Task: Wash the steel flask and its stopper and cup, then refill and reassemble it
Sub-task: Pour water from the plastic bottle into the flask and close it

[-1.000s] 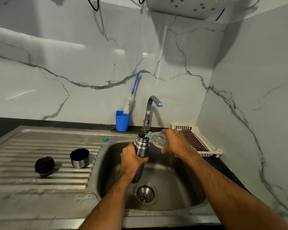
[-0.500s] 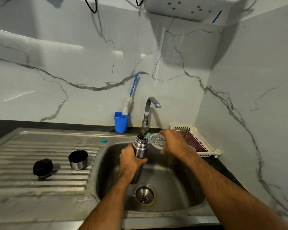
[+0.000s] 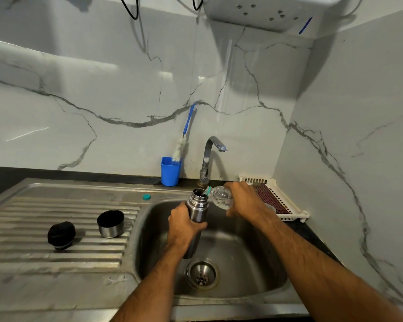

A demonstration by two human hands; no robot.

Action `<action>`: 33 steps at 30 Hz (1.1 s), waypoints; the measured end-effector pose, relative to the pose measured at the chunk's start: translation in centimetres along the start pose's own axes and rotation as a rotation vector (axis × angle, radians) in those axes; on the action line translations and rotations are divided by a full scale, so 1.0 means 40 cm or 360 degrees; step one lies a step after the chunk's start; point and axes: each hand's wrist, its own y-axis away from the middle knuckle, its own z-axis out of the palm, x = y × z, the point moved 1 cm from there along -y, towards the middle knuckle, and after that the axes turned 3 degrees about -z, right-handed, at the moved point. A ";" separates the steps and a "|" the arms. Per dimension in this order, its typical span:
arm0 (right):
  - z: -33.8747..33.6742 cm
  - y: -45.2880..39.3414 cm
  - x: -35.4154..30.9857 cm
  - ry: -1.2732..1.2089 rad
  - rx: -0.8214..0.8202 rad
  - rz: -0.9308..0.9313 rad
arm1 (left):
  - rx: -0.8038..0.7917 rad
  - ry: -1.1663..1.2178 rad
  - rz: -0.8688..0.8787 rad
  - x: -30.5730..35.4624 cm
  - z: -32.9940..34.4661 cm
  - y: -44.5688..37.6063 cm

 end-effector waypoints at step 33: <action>-0.035 -0.009 0.002 0.0131 0.0051 -0.0042 | -0.0019 0.0021 -0.0024 0.002 -0.002 0.000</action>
